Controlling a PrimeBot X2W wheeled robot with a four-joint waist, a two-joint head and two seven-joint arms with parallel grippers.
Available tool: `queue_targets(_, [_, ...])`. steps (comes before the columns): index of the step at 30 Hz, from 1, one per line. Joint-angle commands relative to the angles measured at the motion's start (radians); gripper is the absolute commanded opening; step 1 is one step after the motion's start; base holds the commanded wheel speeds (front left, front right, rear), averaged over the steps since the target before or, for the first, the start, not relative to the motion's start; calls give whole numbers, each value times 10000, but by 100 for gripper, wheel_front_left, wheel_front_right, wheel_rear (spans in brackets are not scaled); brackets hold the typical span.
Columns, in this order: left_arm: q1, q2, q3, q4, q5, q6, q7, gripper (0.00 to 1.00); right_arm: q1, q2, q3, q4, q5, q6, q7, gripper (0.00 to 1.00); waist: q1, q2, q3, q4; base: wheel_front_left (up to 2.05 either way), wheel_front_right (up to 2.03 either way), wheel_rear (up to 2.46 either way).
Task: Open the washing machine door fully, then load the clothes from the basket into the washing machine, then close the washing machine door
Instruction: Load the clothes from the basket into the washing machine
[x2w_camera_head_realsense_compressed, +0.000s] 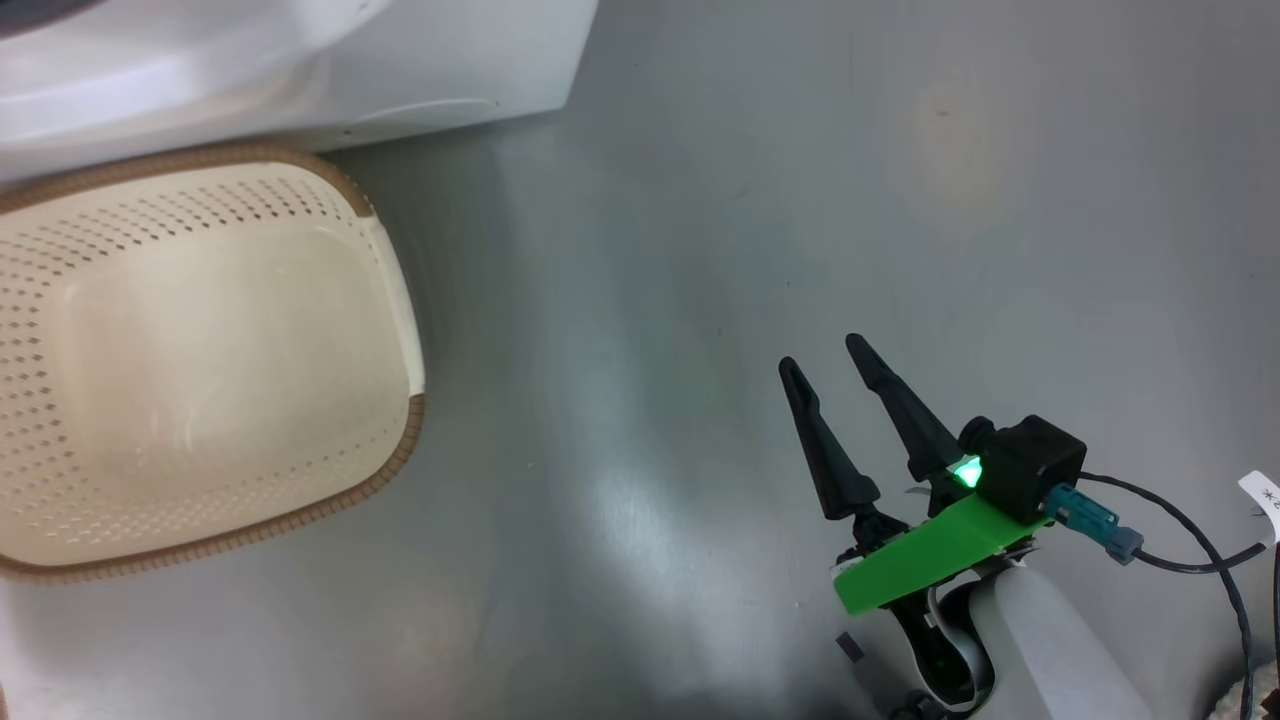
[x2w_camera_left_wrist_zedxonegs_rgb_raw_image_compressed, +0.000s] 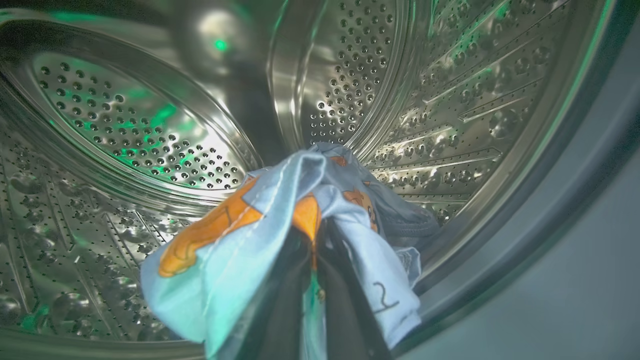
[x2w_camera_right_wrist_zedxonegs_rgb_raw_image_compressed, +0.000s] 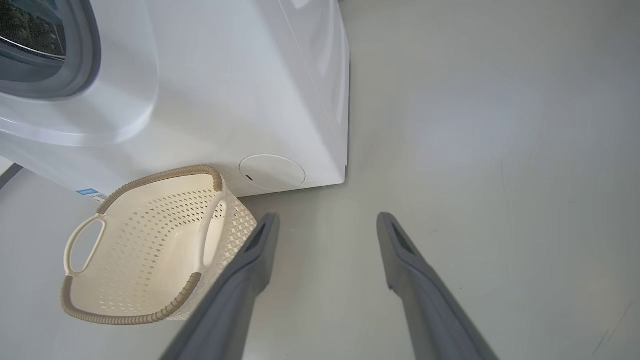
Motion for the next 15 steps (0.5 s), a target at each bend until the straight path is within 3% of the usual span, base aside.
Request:
queue_targets(1, [-369, 585, 99, 4, 27, -67, -98, 0, 126, 70, 310, -234, 158, 16, -48, 100, 0, 0, 253, -116, 0, 0, 0])
queue_targets(15, [-2239, 1081, -259, 798, -152, -205, -1004, 0, 93, 70, 784, -299, 357, 16, -48, 100, 0, 0, 1197, -507, 0, 0, 0])
